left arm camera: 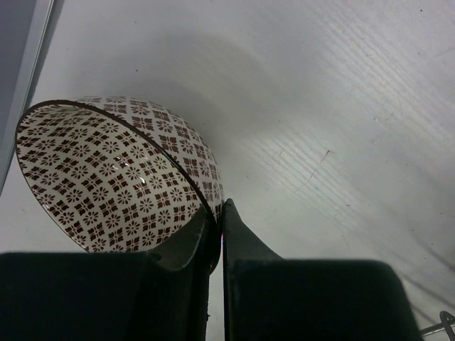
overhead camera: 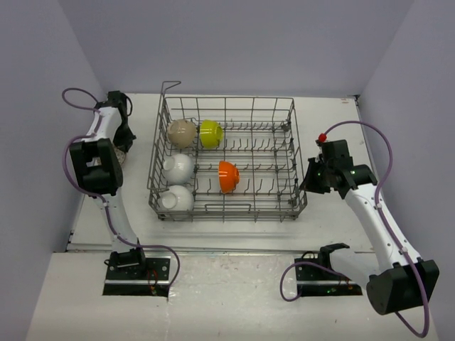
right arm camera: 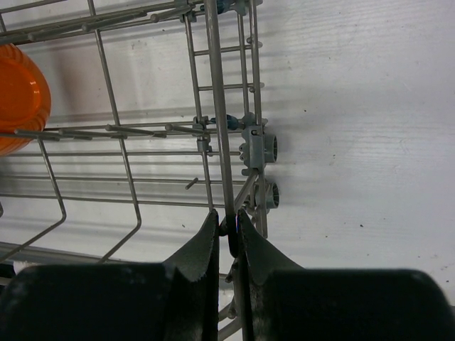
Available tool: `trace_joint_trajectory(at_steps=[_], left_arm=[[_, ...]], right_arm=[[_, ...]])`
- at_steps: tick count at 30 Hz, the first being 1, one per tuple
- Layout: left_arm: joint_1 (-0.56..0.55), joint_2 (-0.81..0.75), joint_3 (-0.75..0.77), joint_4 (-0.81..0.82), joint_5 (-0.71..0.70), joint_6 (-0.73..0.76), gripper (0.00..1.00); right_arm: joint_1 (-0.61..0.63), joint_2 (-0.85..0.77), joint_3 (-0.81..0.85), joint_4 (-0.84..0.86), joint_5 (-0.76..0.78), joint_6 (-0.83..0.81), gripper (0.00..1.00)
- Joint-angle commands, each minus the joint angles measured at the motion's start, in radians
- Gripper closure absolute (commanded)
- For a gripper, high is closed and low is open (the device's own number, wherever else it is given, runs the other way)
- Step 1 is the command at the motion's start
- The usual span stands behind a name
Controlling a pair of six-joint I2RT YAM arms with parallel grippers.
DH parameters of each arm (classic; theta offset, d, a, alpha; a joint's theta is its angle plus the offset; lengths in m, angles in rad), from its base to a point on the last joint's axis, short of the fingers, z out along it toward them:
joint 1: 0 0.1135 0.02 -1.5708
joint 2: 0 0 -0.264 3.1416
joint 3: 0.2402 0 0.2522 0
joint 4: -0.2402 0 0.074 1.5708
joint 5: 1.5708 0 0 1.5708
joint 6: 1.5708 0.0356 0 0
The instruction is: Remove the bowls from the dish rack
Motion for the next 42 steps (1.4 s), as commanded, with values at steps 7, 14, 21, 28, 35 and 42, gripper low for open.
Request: trace_joint_trajectory(at_steps=[7, 14, 21, 28, 35, 42], left_arm=[[0.031, 0.002, 0.032, -0.003, -0.029, -0.020, 1.00], [0.039, 0.026, 0.014, 0.000, -0.023, -0.016, 0.90], [0.039, 0.017, 0.003, 0.011, -0.008, -0.016, 0.59], [0.037, -0.062, -0.037, 0.048, 0.030, -0.024, 0.41], [0.034, -0.237, -0.003, 0.079, 0.067, -0.062, 0.34], [-0.033, -0.541, -0.068, 0.259, 0.318, -0.124, 0.39]], right_arm=[[-0.003, 0.030, 0.048, -0.013, 0.087, 0.056, 1.00], [-0.005, 0.030, 0.056, -0.013, 0.086, 0.058, 1.00], [-0.003, 0.028, 0.036, -0.003, 0.052, 0.058, 1.00], [-0.003, 0.033, 0.027, 0.010, 0.029, 0.059, 1.00], [-0.003, 0.048, 0.028, 0.008, 0.035, 0.058, 1.00], [-0.003, 0.051, 0.011, 0.014, 0.020, 0.064, 1.00]])
